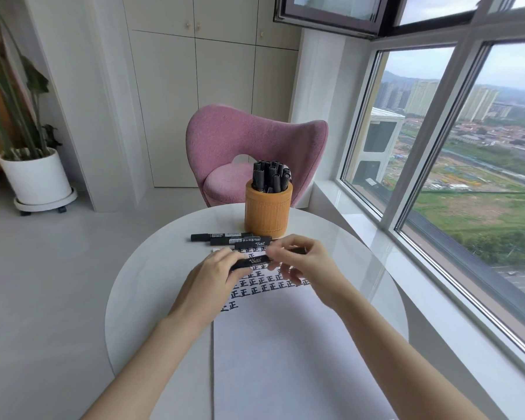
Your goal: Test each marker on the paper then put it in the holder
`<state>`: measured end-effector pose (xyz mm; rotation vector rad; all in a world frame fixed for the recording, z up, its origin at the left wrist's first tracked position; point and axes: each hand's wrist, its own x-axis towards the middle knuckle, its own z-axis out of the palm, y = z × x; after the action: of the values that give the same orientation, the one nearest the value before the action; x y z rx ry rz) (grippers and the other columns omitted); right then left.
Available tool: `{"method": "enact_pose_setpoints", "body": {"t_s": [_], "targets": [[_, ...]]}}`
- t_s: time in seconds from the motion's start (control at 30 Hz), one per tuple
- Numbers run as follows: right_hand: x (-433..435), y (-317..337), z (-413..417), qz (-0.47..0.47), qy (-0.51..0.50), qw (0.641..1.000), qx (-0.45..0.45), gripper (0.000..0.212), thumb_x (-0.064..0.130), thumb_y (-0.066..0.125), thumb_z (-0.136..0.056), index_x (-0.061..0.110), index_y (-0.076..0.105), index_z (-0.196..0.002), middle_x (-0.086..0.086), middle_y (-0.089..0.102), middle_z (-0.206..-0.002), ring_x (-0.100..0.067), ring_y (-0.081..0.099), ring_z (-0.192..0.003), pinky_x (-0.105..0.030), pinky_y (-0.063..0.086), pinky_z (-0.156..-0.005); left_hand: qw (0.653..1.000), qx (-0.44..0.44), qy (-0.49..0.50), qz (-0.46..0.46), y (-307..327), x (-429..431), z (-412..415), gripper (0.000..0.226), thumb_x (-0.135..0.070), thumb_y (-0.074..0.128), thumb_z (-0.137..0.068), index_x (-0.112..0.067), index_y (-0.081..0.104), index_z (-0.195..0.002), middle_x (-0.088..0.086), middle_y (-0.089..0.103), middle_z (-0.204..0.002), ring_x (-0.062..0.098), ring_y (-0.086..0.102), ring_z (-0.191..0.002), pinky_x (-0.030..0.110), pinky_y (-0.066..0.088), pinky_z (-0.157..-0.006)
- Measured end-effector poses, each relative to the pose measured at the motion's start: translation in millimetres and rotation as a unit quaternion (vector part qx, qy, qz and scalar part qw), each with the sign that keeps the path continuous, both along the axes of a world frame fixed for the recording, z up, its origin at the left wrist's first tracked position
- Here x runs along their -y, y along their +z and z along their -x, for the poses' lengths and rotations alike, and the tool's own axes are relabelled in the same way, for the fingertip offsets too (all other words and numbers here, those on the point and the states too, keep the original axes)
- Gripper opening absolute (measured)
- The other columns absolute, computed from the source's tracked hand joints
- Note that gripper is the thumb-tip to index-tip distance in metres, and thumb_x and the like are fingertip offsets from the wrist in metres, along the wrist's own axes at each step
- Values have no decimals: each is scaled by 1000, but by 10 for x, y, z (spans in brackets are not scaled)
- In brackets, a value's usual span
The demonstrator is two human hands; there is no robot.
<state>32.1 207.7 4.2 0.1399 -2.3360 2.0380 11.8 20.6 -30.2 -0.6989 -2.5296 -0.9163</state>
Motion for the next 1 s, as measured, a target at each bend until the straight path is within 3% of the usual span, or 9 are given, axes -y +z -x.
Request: {"method": "enact_pose_setpoints", "body": {"t_s": [0.07, 0.17, 0.23, 0.33, 0.47, 0.63, 0.73, 0.93, 1.0], "targets": [[44, -20, -40, 61, -4, 998, 5, 16, 21, 71, -86, 9, 65, -78, -13, 61, -62, -18, 44, -46, -23, 28, -43, 1000, 8, -9, -2, 21, -25, -58, 27, -28, 56, -91, -16, 61, -114, -2, 63, -111, 18, 57, -104, 29, 43, -87], [203, -53, -92, 52, -8, 998, -17, 33, 25, 68, -88, -5, 61, -76, -13, 53, -55, -19, 40, -42, -24, 28, -42, 998, 41, -32, -35, 46, -68, -132, 26, -21, 48, -96, -18, 55, -121, -5, 60, -119, 17, 55, -108, 28, 40, -87], [299, -44, -116, 52, -15, 998, -32, 35, 21, 65, -91, -4, 56, -67, -12, 48, -50, -16, 36, -39, -22, 27, -42, 995, 73, -39, -49, 51, -75, -180, 24, -22, 43, -98, -18, 52, -120, -3, 60, -116, 20, 54, -105, 34, 42, -87], [389, -26, -147, 51, -5, 998, -45, 37, 11, 57, -94, 6, 47, -59, -11, 41, -51, -15, 31, -41, -20, 24, -43, 992, 102, -40, -58, 43, -33, -233, 18, -31, 40, -98, -19, 52, -105, 2, 63, -90, 27, 55, -83, 43, 45, -78], [443, -68, -199, 60, 21, 998, -26, 37, 13, 55, -97, 8, 50, -60, -5, 45, -49, -12, 34, -44, -17, 29, -45, 991, 113, -28, -61, 50, 41, -263, 18, -39, 39, -97, -30, 54, -97, -5, 53, -60, 16, 46, -58, 28, 36, -56], [460, -87, -231, 52, 27, 998, -34, 39, 16, 54, -98, 1, 50, -62, -4, 45, -50, -14, 34, -46, -19, 30, -48, 968, 186, -79, -151, 55, 77, -278, 18, -37, 46, -96, -35, 59, -84, -8, 40, -46, 11, 31, -48, 27, 26, -51], [475, -68, -241, 35, 33, 997, -52, 41, 16, 54, -97, -10, 49, -66, -9, 41, -53, -17, 31, -49, -20, 28, -47, 952, 211, -110, -192, 32, 135, -260, 16, -37, 50, -94, -30, 59, -83, -6, 35, -51, 16, 28, -54, 32, 25, -57], [492, -49, -235, 112, -68, 991, -40, 41, 14, 57, -93, 4, 44, -55, -7, 36, -45, -18, 27, -42, -24, 21, -44, 940, 219, -114, -234, 39, 176, -243, 29, -57, 49, -85, -30, 58, -92, -10, 44, -60, 10, 36, -58, 27, 30, -60], [426, -49, -212, 176, -117, 977, -19, 27, 9, 52, -91, 7, 47, -64, -10, 41, -45, -19, 33, -40, -24, 23, -43, 930, 229, -100, -268, -8, 250, -202, 27, -43, 36, -84, -30, 55, -98, -6, 45, -66, 9, 38, -60, 26, 33, -64]]}}
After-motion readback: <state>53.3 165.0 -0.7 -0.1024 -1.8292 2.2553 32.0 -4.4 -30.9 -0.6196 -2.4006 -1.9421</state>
